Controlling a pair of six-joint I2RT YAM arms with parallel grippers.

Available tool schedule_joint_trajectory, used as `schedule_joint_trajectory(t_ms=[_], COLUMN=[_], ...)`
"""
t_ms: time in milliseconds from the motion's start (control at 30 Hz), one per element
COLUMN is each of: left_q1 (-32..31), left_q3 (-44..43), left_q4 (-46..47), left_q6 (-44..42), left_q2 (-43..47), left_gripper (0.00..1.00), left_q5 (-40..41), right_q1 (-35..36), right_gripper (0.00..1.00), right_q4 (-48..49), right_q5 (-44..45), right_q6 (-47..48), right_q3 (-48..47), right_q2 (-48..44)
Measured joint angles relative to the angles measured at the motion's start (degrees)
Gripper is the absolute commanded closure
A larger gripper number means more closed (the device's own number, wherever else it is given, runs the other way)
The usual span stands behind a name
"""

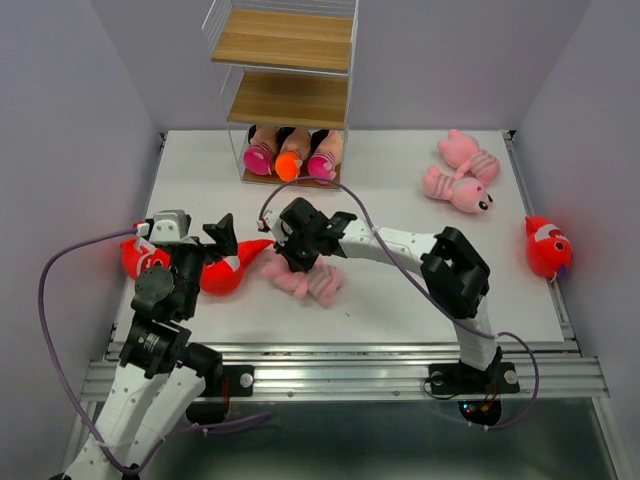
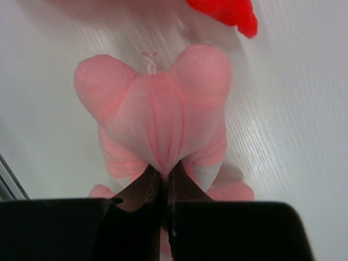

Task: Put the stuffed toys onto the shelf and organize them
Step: Grab a stuffed toy with the right arm, then pass the stuffed toy from the right arm to the left

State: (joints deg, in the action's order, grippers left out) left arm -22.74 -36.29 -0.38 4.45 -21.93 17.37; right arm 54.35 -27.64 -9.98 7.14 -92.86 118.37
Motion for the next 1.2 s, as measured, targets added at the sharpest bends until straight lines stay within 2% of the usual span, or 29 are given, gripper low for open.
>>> schedule_joint_trajectory(t_ms=[167,333,467,567,667,700,867,1067,1200], left_q1=[0.0,0.0,0.0,-0.57,-4.81,-8.28,-23.15,-27.56,-28.87], left_q3=[0.7,0.7,2.34,6.36,9.99,11.37,13.79,14.8,13.66], left_q4=[2.36,5.18,12.55,23.12,31.1,33.38,44.89,64.19,68.46], left_q6=[0.55,2.95,10.95,21.03,27.89,30.18,36.92,45.53,48.37], left_q2=[-2.8,-8.74,-13.77,-17.84,-22.27,-24.2,-34.38,-48.96,-55.1], left_gripper=[0.01,0.01,0.01,0.01,0.01,0.01,0.01,0.01,0.01], left_q5=[-6.1,-15.89,-27.36,-35.89,-37.55,-37.03,-33.73,-29.05,-27.76], right_q1=[-2.34,-13.92,-27.65,-35.28,-40.63,-42.16,-48.78,-48.96,-48.96], right_gripper=[0.99,0.99,0.99,0.99,0.99,0.99,0.99,0.99,0.99], right_q4=[-1.99,-2.86,-1.95,0.11,4.55,5.95,23.47,50.42,69.13], right_q5=[-4.92,-19.52,-29.33,-34.75,-40.63,-42.27,-49.0,-53.09,-53.51], right_q6=[2.49,4.35,4.26,2.27,-2.16,-3.8,-20.31,-44.41,-58.84], right_q3=[4.48,8.48,13.57,18.93,24.44,25.77,34.71,44.63,50.6], right_q2=[-6.23,-16.57,-28.04,-37.03,-44.5,-46.21,-51.71,-52.0,-51.98])
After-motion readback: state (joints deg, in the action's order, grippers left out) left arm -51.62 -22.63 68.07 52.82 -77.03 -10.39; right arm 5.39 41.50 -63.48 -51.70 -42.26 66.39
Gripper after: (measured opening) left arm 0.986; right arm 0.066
